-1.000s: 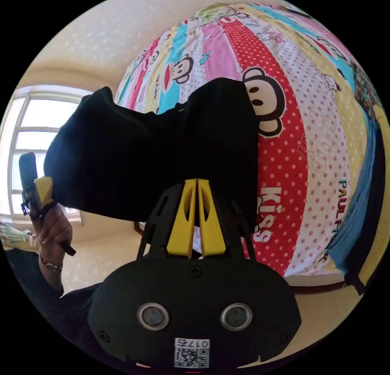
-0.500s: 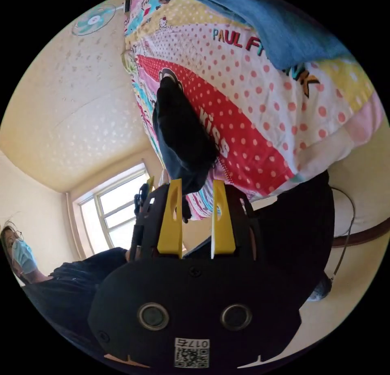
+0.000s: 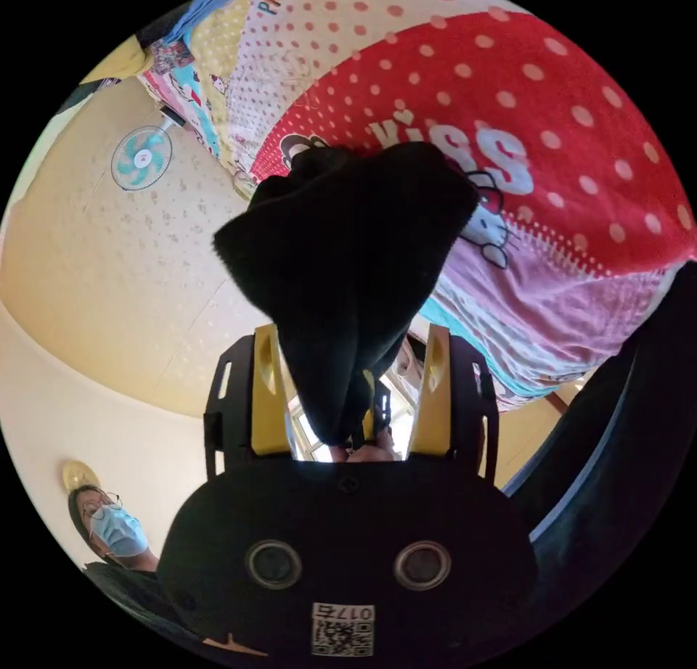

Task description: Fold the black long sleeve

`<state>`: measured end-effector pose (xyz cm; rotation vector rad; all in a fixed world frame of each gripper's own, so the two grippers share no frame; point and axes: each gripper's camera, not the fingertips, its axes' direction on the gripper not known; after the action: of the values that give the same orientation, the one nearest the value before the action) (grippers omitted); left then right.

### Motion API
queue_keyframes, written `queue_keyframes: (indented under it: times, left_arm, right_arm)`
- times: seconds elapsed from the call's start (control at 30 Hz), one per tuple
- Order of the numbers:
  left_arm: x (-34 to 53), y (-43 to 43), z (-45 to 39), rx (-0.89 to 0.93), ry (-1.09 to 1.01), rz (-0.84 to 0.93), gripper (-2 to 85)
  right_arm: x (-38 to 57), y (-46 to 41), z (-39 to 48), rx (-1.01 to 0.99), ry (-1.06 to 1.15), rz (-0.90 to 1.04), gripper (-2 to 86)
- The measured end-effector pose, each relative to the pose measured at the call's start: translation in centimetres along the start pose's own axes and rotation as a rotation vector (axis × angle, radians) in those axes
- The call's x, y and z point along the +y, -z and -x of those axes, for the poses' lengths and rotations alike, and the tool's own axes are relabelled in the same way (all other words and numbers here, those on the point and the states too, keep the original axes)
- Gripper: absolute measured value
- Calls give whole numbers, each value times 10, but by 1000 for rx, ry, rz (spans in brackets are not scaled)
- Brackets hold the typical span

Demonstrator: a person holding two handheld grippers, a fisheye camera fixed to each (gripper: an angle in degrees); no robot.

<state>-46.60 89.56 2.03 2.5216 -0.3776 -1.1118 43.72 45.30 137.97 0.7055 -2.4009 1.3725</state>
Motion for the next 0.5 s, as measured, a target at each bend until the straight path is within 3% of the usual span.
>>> queue_keyframes:
  times: [0.17,0.33,0.5]
  left_arm:
    - [21,30,-47,-20,-109,-60,89]
    - [38,41,-116,-50,-386,97,110]
    - [66,86,-116,34,-398,118,99]
  right_arm:
    - [-32,-58,4,-222,12,135,220]
    - [-23,-89,57,-311,324,244,193]
    - [-38,-70,61,-231,533,81,166]
